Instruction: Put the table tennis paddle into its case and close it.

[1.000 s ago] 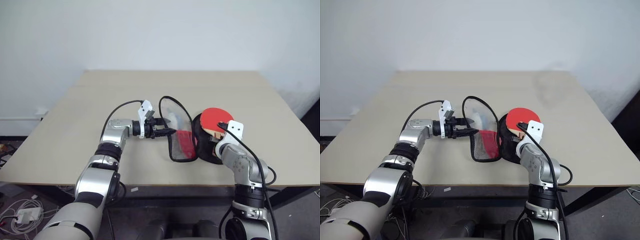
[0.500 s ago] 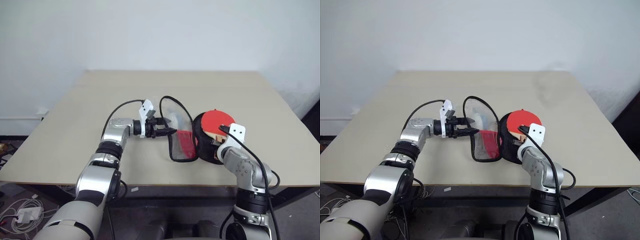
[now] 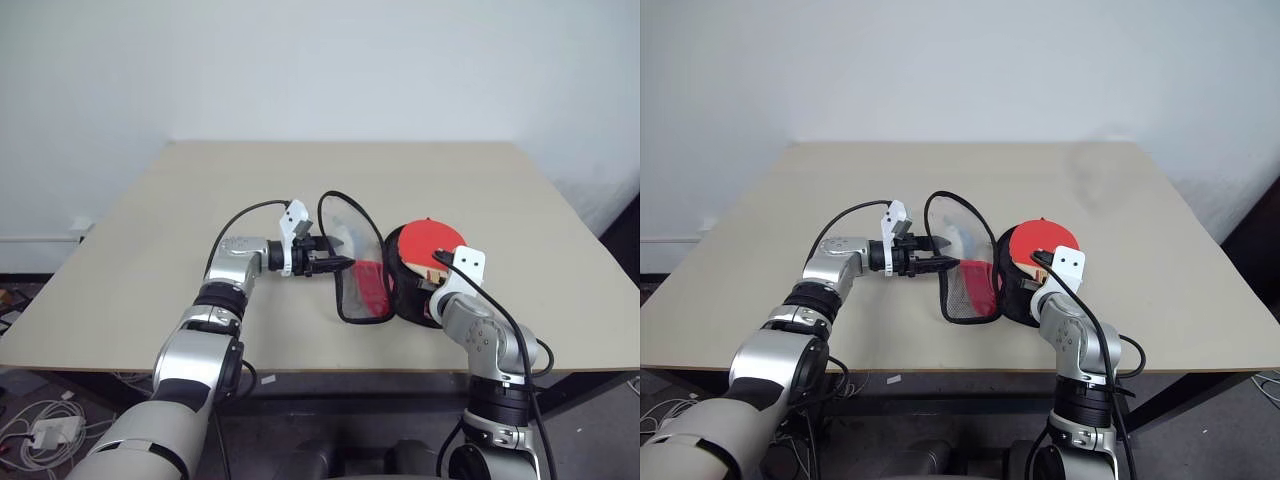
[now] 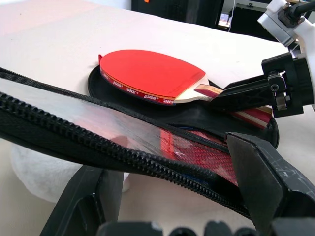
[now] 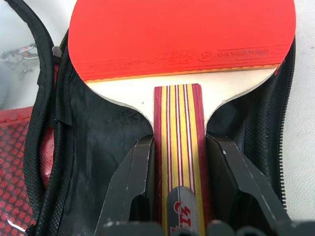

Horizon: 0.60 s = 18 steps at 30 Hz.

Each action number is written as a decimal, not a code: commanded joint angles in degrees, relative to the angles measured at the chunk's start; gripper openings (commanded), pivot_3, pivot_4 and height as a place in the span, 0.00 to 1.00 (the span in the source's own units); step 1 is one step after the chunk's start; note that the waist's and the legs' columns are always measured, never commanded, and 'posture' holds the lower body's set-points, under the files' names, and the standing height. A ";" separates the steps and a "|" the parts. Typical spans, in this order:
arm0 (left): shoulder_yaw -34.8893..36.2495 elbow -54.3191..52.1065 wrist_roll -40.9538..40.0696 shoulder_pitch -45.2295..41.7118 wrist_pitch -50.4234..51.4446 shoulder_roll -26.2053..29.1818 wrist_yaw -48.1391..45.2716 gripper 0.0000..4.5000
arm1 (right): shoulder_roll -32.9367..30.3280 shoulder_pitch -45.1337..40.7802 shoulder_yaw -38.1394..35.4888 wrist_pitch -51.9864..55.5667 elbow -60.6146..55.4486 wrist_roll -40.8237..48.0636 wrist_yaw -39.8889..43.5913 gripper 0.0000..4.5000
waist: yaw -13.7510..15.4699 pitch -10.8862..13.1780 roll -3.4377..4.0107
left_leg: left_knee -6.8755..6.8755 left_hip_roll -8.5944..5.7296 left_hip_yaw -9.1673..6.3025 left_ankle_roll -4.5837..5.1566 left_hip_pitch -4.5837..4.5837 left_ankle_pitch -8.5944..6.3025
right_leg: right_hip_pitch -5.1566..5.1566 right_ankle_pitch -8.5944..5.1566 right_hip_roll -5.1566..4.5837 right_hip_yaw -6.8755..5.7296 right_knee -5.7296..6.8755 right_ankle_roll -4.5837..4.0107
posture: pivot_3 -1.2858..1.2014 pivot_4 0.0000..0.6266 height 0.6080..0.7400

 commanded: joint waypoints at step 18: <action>0.32 -0.06 0.03 -3.49 -0.65 -0.25 -0.81 0.75 | 0.67 0.00 0.74 -0.37 -1.72 -1.15 0.38 0.25 | 0.09 0.01 0.01 | 0.01 -0.01 0.00 -0.01 0.00 0.01 | 0.01 0.00 -0.01 -0.01 0.00 0.00 | 0.52 0.00 1.00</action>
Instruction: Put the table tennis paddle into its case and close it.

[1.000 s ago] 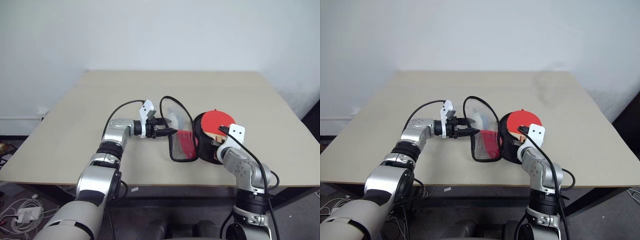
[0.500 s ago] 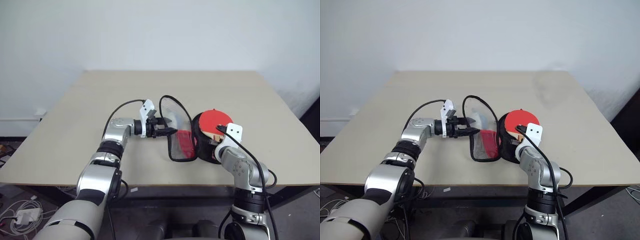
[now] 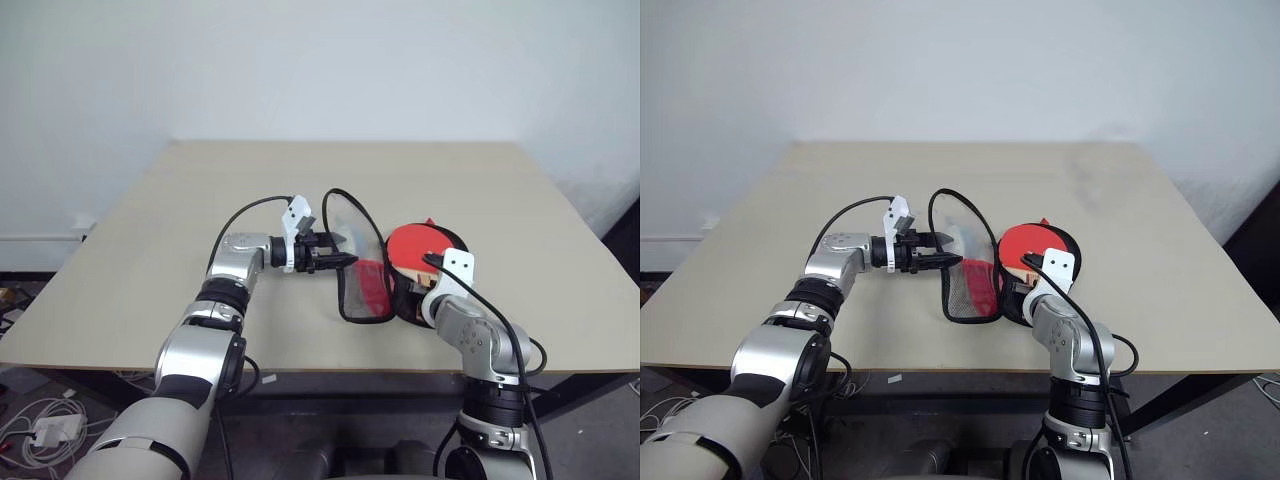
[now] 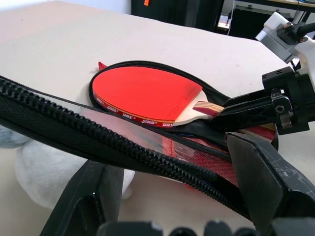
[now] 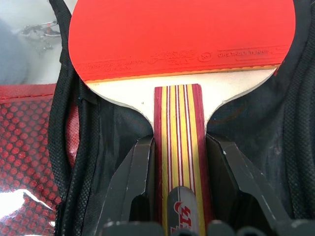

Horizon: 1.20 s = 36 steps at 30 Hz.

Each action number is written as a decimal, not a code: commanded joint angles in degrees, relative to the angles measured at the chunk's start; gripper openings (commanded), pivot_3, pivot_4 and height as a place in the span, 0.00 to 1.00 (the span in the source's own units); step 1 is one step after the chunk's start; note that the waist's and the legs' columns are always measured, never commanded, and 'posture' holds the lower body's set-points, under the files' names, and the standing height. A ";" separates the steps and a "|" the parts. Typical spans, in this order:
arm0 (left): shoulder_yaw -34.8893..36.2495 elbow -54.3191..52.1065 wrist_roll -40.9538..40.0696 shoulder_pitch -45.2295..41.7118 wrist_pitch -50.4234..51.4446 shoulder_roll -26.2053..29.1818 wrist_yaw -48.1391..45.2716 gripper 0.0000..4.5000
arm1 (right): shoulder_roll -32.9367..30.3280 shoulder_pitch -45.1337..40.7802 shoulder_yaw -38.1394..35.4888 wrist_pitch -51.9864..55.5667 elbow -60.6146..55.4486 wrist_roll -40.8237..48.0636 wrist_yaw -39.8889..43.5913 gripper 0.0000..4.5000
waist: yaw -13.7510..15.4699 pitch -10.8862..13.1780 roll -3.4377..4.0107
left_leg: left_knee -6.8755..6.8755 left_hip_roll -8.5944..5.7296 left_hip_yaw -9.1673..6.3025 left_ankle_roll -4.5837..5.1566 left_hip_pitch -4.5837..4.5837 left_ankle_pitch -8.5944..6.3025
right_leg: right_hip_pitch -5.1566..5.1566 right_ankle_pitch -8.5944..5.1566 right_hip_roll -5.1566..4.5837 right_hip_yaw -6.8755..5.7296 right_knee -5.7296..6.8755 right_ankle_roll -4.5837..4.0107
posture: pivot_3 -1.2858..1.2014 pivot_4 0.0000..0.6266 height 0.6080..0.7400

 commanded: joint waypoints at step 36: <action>-1.47 -4.26 -1.32 -4.18 1.57 -9.44 -5.47 0.75 | -4.35 -8.59 -19.94 -30.95 -9.01 12.23 0.98 1.00 | 0.30 0.00 -0.01 | 0.04 -0.05 -0.17 0.10 0.00 -0.06 | 0.13 0.00 -0.03 -0.17 -0.06 0.00 | 0.52 0.00 1.00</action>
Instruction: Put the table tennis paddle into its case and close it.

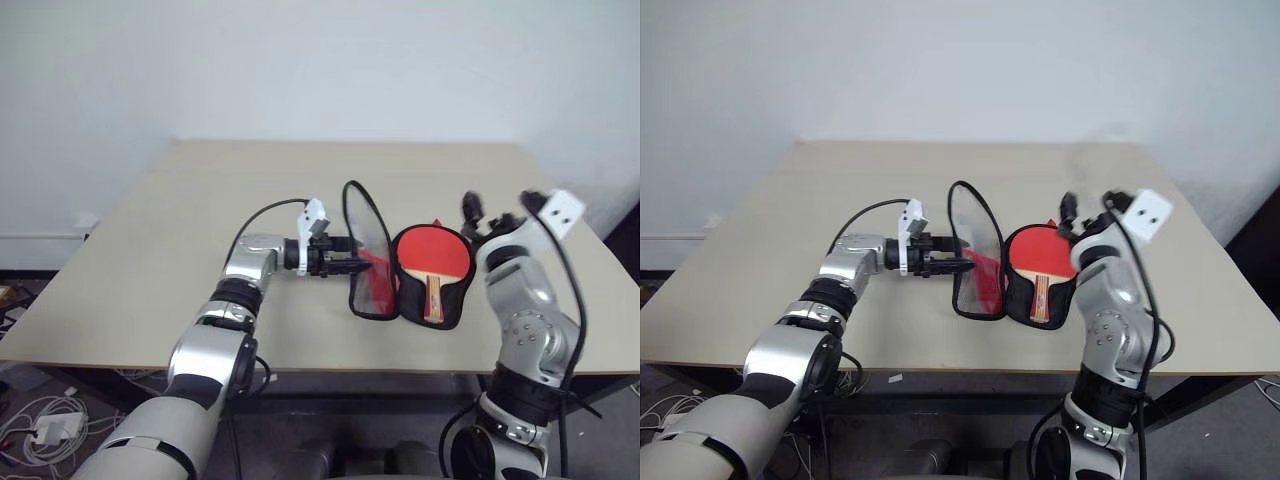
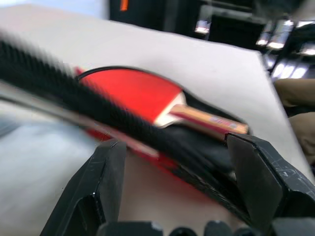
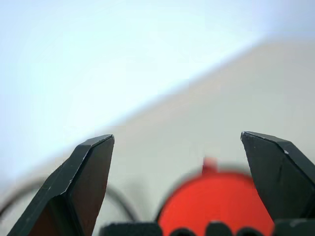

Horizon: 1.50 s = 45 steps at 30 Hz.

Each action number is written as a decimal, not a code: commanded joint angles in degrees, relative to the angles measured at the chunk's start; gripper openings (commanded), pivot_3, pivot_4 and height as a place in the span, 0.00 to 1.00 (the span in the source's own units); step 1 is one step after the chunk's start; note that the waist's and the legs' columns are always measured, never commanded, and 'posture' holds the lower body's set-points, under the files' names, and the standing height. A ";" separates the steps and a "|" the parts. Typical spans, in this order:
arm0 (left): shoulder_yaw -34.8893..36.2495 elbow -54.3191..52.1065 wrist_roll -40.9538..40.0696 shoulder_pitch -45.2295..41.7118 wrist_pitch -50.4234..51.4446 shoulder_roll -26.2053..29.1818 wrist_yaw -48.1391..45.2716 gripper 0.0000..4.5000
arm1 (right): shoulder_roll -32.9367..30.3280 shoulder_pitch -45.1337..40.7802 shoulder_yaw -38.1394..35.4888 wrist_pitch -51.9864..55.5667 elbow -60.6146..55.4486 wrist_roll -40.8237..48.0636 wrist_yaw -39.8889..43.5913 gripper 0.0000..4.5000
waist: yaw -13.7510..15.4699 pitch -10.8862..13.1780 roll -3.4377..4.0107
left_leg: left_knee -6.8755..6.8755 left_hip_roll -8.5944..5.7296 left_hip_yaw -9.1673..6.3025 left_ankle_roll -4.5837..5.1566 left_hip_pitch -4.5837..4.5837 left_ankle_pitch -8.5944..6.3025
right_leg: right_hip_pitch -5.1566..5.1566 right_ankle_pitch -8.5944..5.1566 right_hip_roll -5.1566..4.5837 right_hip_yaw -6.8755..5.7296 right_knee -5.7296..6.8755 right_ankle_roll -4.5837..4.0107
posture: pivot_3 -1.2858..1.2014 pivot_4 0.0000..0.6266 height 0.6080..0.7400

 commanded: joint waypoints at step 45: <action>6.47 -2.52 -6.53 -5.04 45.81 -8.95 31.12 0.75 | -19.20 11.15 11.36 9.45 6.84 -2.85 7.63 1.00 | 0.04 -0.01 0.12 | 0.10 -0.13 -0.47 -0.06 -0.02 0.02 | 0.01 0.01 0.04 0.05 0.02 -0.01 | 0.52 0.00 1.00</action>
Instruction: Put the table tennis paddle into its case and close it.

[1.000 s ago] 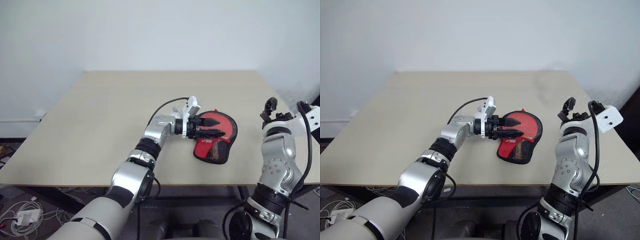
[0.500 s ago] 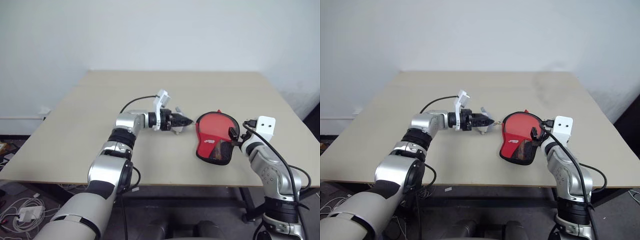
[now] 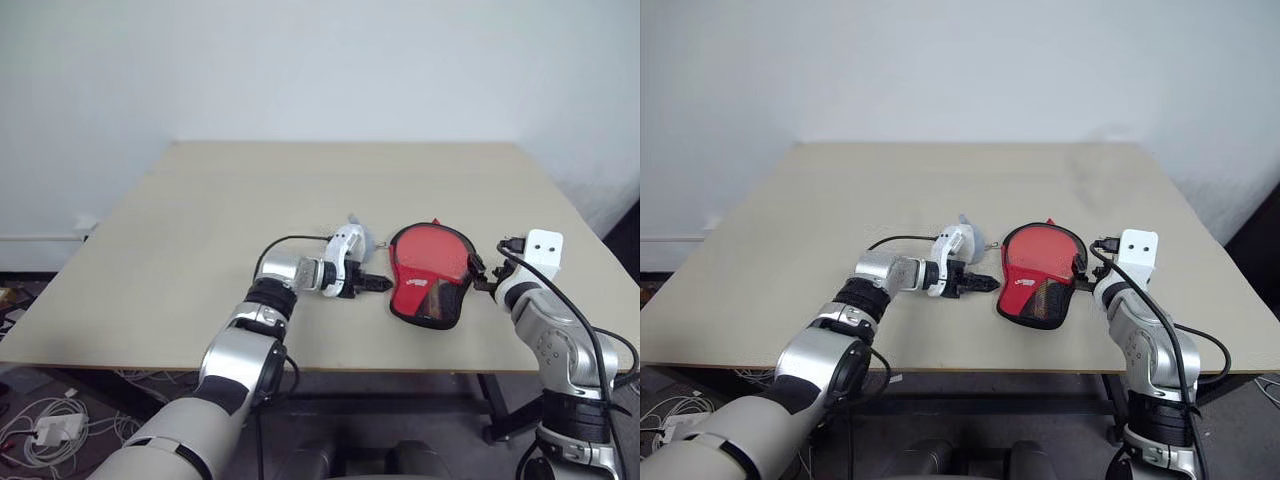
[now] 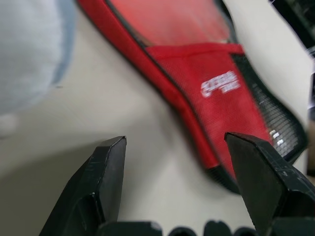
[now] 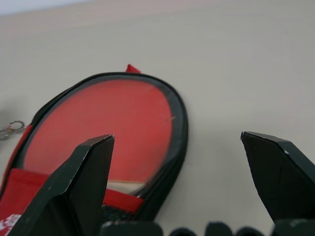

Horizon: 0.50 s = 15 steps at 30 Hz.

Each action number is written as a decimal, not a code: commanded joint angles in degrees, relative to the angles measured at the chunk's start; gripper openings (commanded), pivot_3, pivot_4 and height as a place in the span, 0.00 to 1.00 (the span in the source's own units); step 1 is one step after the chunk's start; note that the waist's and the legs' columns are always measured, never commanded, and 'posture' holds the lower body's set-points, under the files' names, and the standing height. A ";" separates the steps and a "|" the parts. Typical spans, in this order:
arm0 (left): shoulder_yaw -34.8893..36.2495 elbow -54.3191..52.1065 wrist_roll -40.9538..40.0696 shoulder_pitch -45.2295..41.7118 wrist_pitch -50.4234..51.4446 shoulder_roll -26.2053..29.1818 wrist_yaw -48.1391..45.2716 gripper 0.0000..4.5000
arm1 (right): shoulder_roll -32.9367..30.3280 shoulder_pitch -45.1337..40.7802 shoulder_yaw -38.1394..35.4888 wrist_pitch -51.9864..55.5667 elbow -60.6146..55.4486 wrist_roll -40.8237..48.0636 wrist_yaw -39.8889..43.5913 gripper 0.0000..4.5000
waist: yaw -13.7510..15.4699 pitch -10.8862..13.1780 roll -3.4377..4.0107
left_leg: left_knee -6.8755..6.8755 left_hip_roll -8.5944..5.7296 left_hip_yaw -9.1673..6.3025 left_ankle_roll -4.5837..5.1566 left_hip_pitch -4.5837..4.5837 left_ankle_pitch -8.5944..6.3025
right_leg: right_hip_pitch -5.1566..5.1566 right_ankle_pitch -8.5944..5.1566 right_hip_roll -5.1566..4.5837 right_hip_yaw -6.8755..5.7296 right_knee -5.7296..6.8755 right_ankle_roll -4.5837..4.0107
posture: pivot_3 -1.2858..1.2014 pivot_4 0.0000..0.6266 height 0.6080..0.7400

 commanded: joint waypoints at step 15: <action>10.86 10.31 -5.35 -7.76 4.27 -5.22 12.16 0.75 | 1.75 0.65 -3.38 -1.37 -2.41 -0.85 -2.53 1.00 | -0.01 0.00 0.00 | 0.01 -0.03 -0.05 -0.02 0.00 0.01 | -0.01 0.00 0.00 0.01 0.03 0.00 | 0.52 0.00 1.00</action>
